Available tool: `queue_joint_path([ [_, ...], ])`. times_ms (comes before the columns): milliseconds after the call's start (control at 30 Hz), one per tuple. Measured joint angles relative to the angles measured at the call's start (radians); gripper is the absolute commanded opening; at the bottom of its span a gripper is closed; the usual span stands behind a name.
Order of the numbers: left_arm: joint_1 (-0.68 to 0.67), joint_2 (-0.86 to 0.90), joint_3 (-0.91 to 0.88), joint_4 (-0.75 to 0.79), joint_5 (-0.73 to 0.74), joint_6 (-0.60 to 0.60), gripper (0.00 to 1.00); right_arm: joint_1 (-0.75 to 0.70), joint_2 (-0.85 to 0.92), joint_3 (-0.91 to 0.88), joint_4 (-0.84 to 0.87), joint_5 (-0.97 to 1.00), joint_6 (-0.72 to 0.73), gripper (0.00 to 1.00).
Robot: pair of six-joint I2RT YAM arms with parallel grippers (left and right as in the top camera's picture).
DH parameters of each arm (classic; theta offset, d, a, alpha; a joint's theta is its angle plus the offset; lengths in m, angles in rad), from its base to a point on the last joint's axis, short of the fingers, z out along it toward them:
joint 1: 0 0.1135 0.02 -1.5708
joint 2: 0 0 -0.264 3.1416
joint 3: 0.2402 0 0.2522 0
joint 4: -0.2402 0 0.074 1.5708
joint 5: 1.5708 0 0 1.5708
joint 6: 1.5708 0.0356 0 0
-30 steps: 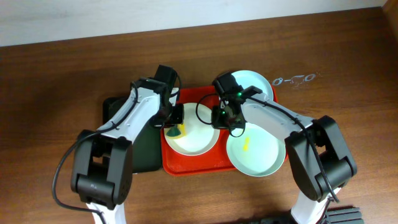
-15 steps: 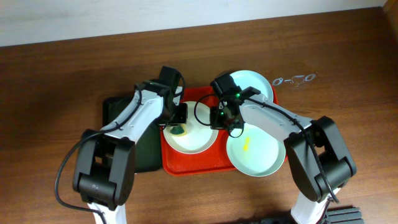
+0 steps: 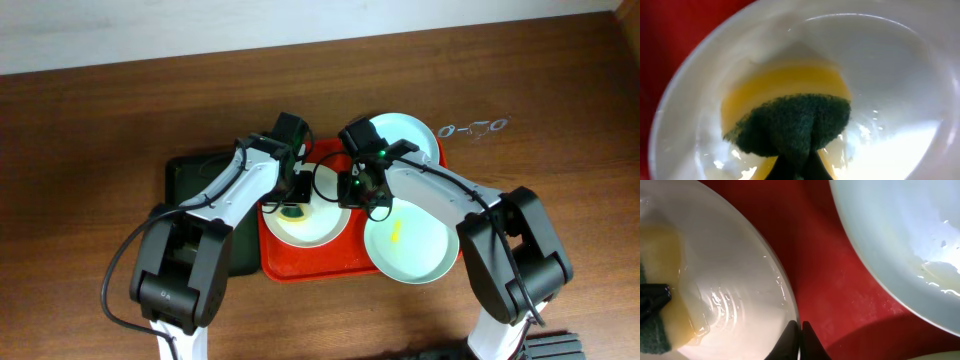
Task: Clean dirty plates on tray and stack at the side
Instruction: 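Scrub the white plate with the sponge while right gripper holds it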
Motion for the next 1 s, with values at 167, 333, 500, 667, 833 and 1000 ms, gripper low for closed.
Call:
queue_joint_path([
  [167,0.004,0.01,0.011,-0.005,0.114,0.008,0.0,0.0,0.0,0.0,-0.001,0.0,0.0,0.04],
  [333,0.001,0.018,0.058,-0.062,0.166,0.022,0.0,0.0,0.0,0.0,-0.001,0.0,0.0,0.04],
  [500,-0.006,0.002,0.126,-0.109,0.087,0.029,0.0,0.0,-0.001,0.0,-0.001,0.0,-0.002,0.04],
  [667,-0.006,-0.015,0.129,-0.161,-0.121,0.021,0.0,0.0,-0.001,0.0,-0.001,0.0,-0.004,0.04],
  [833,-0.006,-0.015,0.129,-0.16,-0.189,0.018,0.0,0.0,-0.001,0.0,-0.001,0.0,-0.004,0.04],
  [1000,-0.006,-0.015,0.129,-0.138,-0.206,0.018,0.0,0.0,-0.001,0.0,-0.001,0.0,-0.003,0.04],
])
